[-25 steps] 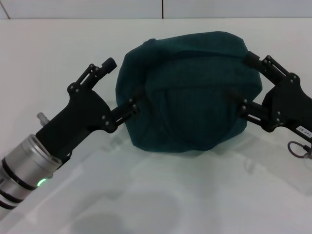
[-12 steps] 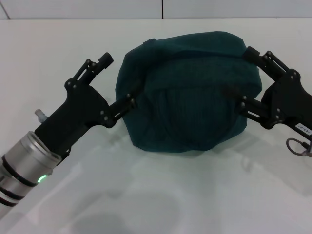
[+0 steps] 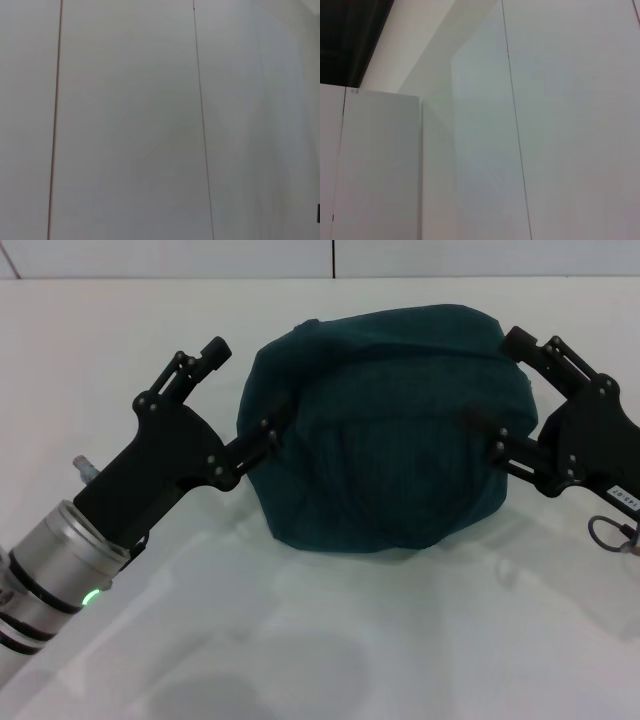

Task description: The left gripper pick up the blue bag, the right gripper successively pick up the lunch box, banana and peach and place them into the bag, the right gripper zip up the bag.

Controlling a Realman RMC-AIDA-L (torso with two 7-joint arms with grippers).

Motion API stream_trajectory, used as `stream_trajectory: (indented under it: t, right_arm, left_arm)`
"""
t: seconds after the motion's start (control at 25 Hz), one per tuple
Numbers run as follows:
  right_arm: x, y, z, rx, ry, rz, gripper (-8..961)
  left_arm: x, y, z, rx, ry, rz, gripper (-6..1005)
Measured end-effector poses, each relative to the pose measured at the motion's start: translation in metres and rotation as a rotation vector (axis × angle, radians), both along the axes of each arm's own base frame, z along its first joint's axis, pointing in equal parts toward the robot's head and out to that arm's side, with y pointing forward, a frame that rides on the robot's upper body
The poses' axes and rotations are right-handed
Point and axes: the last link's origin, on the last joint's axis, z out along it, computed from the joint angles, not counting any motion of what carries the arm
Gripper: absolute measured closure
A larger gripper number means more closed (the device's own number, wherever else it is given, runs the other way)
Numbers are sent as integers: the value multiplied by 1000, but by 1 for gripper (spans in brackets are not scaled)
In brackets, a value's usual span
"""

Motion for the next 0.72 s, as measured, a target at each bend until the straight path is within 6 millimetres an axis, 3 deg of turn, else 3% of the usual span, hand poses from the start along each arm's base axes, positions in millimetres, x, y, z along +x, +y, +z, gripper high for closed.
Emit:
stream_trajectory:
  t: [0.72]
  right_arm:
    - [2, -4, -2, -6, 0, -9, 79]
  left_arm:
    - [0, -4, -4, -6, -17, 16, 167]
